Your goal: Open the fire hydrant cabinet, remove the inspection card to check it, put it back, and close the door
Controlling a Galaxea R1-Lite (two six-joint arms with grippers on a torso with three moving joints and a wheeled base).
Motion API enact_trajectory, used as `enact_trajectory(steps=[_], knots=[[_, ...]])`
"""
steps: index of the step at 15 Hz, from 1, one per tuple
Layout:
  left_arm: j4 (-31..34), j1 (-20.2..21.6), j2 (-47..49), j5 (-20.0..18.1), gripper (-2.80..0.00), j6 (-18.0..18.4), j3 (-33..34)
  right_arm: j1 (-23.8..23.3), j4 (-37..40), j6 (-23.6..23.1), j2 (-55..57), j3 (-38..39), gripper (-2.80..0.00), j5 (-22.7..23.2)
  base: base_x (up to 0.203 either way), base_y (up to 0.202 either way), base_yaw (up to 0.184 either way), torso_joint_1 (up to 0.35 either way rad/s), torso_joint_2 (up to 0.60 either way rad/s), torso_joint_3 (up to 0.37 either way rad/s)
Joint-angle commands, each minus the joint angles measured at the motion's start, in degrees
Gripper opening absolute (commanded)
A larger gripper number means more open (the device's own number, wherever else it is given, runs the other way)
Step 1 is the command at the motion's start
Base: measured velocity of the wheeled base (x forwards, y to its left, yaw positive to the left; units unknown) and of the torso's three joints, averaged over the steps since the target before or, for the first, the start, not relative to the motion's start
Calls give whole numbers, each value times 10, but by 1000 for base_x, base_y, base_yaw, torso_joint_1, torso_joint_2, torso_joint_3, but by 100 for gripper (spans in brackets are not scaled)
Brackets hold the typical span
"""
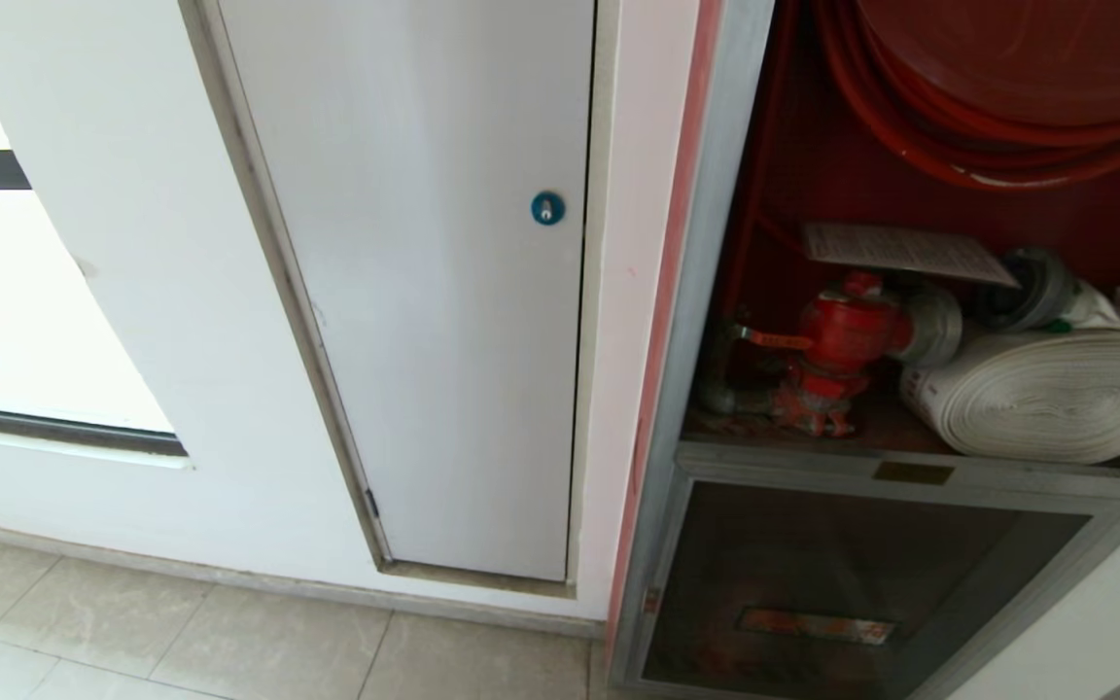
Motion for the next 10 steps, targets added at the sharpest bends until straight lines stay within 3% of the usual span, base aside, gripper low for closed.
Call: enact_trajectory(steps=[1,10], knots=[[0,0,0,0,-280,0,0,0,0,0,0,0,-280,0,-198,0,2,7,5,2],[0,0,0,0,-280,0,0,0,0,1,0,0,-280,0,-196,0,2,2,2,3]])
